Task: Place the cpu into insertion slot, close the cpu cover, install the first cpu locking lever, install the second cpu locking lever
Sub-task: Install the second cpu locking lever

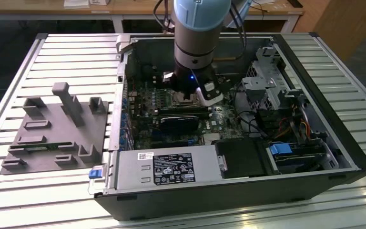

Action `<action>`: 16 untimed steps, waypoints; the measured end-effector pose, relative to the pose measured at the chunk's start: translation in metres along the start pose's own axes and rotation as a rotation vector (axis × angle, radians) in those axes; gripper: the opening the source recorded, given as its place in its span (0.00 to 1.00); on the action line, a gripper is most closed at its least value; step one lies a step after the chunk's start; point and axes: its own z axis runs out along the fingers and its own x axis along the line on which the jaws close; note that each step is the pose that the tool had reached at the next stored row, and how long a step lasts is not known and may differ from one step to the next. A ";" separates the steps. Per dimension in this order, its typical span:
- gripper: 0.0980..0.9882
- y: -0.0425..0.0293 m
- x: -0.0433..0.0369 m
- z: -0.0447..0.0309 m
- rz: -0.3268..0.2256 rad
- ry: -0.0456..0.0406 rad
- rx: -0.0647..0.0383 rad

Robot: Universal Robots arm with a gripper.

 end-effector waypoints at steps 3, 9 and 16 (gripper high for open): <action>0.00 0.0073 0.0011 0.0022 -0.001 -0.0040 0.030; 0.00 0.0210 0.0031 0.0064 -0.003 -0.0118 0.086; 0.00 0.0348 0.0052 0.0105 -0.005 -0.0198 0.145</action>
